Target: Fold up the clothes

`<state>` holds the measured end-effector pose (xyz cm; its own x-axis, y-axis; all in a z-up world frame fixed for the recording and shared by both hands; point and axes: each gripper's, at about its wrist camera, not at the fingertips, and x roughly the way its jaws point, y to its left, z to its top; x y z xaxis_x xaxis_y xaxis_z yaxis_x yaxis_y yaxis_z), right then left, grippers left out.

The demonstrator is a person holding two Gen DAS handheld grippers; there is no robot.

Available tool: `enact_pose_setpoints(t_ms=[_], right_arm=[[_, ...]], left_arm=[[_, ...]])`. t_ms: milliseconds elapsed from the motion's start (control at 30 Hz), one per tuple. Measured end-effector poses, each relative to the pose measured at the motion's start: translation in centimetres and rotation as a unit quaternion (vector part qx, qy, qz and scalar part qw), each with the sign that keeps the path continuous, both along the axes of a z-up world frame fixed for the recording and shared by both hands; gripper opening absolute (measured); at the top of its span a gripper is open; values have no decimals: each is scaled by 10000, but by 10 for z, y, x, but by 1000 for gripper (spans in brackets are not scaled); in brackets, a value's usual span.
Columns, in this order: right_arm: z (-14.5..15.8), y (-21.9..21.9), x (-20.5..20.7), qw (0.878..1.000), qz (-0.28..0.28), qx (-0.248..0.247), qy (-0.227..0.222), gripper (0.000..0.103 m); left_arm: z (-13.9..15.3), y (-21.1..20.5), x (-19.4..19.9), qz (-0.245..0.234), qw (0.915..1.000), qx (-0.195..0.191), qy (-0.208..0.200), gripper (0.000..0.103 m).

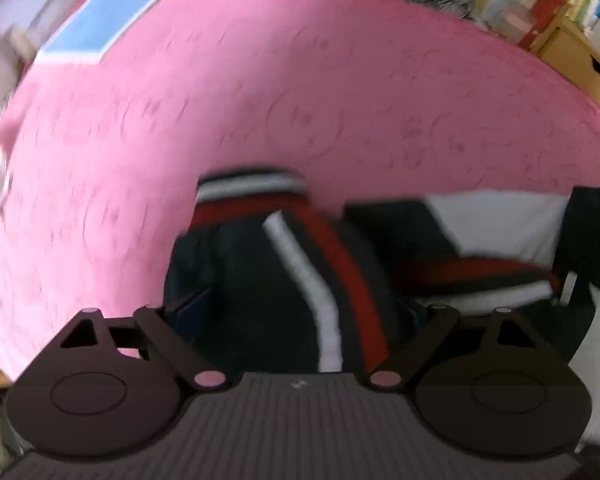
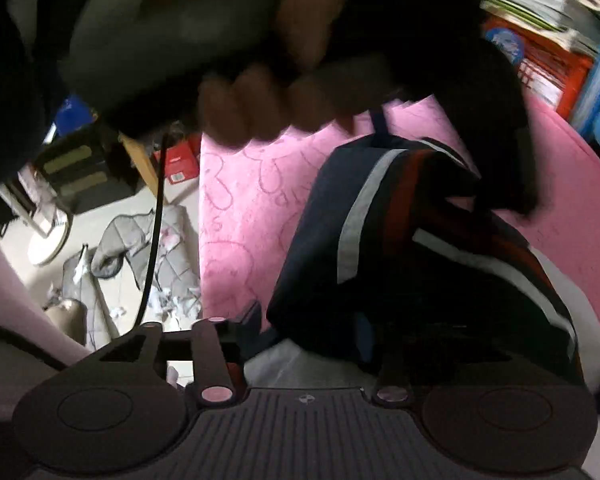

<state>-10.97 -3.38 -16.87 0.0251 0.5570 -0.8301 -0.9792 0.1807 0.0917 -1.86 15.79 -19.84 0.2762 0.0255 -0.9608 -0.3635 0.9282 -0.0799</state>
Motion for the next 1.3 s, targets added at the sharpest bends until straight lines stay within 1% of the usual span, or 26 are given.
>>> enact_pose_setpoints(t_ms=[67,100,133,167,300,333,367,400,433,467,567,600,633,700,733,767,800,833,867,900,967,1033,1133,1200,1267,1300], right_arm=[[4,-11,4,9997,-246,-9,76,59],[7,-18,7,9991,-403,-15,122,60],[8,-26,10,9981,-596,-32,146,64],[8,-32,14,9967,-801,-70,105,70],[9,-54,31,9858,-1661,-193,-131,72],[11,-59,37,9816,-1888,-205,-179,72],[12,-65,43,9766,-2131,-186,-225,72],[14,-73,49,9706,-2387,-139,-279,73],[15,-81,55,9642,-2629,-92,-349,75],[17,-86,59,9576,-2847,-63,-441,78],[18,-97,78,9372,-3416,-144,-691,81],[17,-100,82,9317,-3561,-181,-690,81],[16,-104,87,9267,-3695,-199,-660,81],[14,-115,95,9198,-3874,-194,-585,81],[13,-116,97,9168,-3950,-189,-549,81],[11,-117,100,9138,-4026,-184,-513,81],[11,-118,100,9116,-4078,-178,-482,81],[12,-119,100,9108,-4100,-176,-460,81],[13,-120,100,9103,-4111,-176,-442,81],[14,-120,100,9108,-4100,-190,-449,81],[16,-121,97,9116,-4062,-234,-581,81],[17,-120,96,9117,-4042,-261,-692,81],[16,-121,97,9115,-4048,-250,-687,81],[16,-119,98,9125,-4028,-229,-683,81],[16,-116,99,9149,-3970,-198,-695,81],[17,-113,99,9173,-3917,-165,-692,81]], left_arm=[[2,13,-20,207,9997,-140,-22,91],[4,20,-30,311,9994,-172,-25,95],[5,25,-40,392,9991,-188,2,98],[4,28,-49,449,9988,-186,62,101],[0,35,-77,602,9976,-206,272,100],[4,35,-82,671,9973,-225,202,99],[13,35,-86,734,9969,-266,13,94],[25,36,-91,780,9961,-327,-250,90],[36,36,-95,825,9945,-387,-513,90],[44,38,-96,864,9932,-372,-684,91],[59,45,-88,961,9913,-86,-901,103],[63,47,-85,993,9903,10,-973,103],[63,46,-76,927,9916,203,-883,103],[40,36,-49,535,9966,561,-263,103],[27,30,-37,329,9970,698,64,103],[16,25,-26,156,9966,754,307,92],[6,24,-19,60,9969,662,420,55],[1,27,-16,88,9980,426,450,34],[3,35,-14,283,9988,145,370,19],[12,44,-14,513,9985,-21,197,8],[41,66,-14,797,9960,-169,-377,6],[79,91,-17,1005,9890,-260,-1050,6],[141,125,-23,1357,9728,13,-1879,6],[175,141,-29,1498,9627,214,-2244,6],[192,149,-31,1532,9573,393,-2420,6],[197,148,-31,1514,9567,494,-2435,6]])
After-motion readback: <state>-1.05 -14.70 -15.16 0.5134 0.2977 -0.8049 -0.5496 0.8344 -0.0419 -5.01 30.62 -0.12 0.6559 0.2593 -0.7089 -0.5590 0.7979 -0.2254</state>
